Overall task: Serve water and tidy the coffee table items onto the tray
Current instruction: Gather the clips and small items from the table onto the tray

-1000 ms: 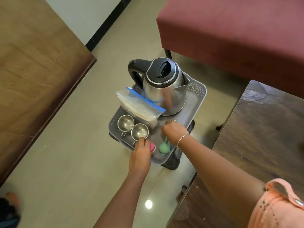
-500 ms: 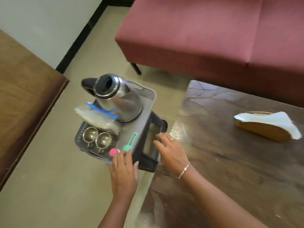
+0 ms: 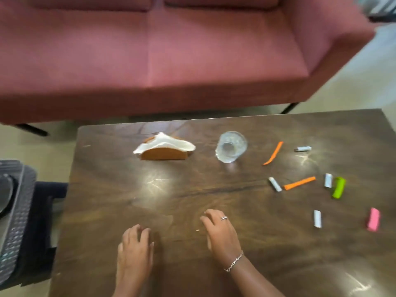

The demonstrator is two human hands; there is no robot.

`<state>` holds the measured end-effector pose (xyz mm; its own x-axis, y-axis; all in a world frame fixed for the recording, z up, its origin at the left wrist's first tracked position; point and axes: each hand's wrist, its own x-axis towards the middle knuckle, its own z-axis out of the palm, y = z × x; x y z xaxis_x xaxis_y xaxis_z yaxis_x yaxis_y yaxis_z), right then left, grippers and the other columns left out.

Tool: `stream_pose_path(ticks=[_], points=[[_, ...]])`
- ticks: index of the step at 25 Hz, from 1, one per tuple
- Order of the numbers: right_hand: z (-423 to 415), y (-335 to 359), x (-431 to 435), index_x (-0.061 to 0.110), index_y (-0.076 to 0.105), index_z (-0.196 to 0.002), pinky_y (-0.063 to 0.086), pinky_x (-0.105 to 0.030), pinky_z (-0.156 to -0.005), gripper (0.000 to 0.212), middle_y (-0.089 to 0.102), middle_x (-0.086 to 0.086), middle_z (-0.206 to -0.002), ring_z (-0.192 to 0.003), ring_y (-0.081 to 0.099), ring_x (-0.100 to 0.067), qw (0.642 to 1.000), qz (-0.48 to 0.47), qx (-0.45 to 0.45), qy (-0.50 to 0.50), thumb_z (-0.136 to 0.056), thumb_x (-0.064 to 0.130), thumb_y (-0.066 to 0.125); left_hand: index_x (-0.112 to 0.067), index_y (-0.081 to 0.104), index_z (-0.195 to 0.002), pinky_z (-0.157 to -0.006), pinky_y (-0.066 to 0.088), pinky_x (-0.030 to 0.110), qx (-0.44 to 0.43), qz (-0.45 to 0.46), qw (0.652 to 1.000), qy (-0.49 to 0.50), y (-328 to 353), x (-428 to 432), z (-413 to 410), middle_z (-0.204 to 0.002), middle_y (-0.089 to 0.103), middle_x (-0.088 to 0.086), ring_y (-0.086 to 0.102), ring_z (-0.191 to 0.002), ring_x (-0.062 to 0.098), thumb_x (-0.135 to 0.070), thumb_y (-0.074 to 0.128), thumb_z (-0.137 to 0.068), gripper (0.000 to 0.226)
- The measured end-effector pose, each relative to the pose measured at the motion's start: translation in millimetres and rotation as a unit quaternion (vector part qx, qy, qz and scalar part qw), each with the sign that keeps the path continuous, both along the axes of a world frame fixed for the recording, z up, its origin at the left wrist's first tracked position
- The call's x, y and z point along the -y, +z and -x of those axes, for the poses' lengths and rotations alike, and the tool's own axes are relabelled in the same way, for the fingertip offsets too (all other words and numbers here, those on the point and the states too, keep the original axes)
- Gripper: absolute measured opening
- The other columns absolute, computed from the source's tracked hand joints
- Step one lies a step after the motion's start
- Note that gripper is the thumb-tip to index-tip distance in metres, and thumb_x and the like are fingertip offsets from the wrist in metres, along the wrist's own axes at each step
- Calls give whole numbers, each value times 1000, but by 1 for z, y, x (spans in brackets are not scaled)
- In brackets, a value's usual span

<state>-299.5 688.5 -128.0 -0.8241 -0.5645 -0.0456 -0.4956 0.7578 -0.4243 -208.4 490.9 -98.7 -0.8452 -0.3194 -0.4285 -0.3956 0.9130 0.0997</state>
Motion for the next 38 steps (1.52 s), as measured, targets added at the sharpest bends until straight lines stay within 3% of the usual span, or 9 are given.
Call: stream_pose_path(ticks=[2,4,13,17,19,21,26,33,38], points=[[13,3,-38,12,67,-85,54,-24,-68,47,66,-5,-89,-78,64,-24,999,-3,-7,-50,-41,-5,71,-8,68,-77,-52,55,40,-16,13,998,-61,2,-26,23,-87,66,19,62,-87,37,-20,66,-65,17],[25,6,-77,11,67,-84,53,-25,-65,43,65,-5,-85,-75,64,-25,995,-5,-15,-99,-46,-7,72,-10,68,-75,-51,54,36,-22,-1,991,-131,2,-57,45,-85,67,16,65,-83,35,-13,86,-47,33],[70,4,-249,0,66,-78,50,-39,-67,12,65,-20,-80,-74,63,-40,907,-51,29,-417,-71,-9,68,-14,68,-69,-53,52,29,-12,8,946,-324,-4,-153,121,-81,70,7,69,-80,29,-16,90,-37,39],[112,-2,-280,2,64,-68,52,-31,-57,20,63,-15,-70,-66,63,-34,964,-114,-4,-241,-57,-14,68,-17,66,-68,-56,51,25,-98,-1,873,-477,-8,-185,171,-73,64,0,61,-77,23,-12,57,-63,11],[142,-3,-273,7,63,-61,53,-27,-51,15,62,-10,-62,-56,62,-29,984,-113,-83,-108,-59,-7,58,-18,64,-66,-54,49,25,-121,11,829,-545,-12,-202,203,-70,62,-1,60,-69,20,-12,38,-68,27],[170,-8,-265,11,66,-61,56,-26,-57,21,66,-4,-63,-58,65,-23,982,-116,-151,3,-67,-1,49,-17,61,-68,-57,48,25,-141,3,841,-522,-16,-222,240,-73,61,0,61,-69,20,-12,38,-71,24],[191,-33,-262,9,75,-77,58,-25,-70,20,74,-3,-76,-72,71,-17,964,-121,-210,111,-60,6,66,-11,49,-108,-87,38,34,-69,-50,965,-246,-49,-252,304,-114,52,6,45,-109,26,-23,52,-89,23],[193,-49,-268,15,64,-62,52,-24,-60,24,59,-1,-60,-57,60,-19,971,-117,-198,67,-75,7,46,-8,49,-106,-86,39,34,-90,-30,976,-194,-81,-265,320,-115,53,10,44,-108,28,-25,51,-91,23],[184,-37,-264,13,64,-61,53,-23,-57,26,61,-3,-60,-56,62,-21,977,-123,-171,24,-73,5,41,-5,55,-95,-81,40,37,-150,-132,978,-57,-57,-253,311,-103,59,12,48,-100,29,-16,49,-91,13]])
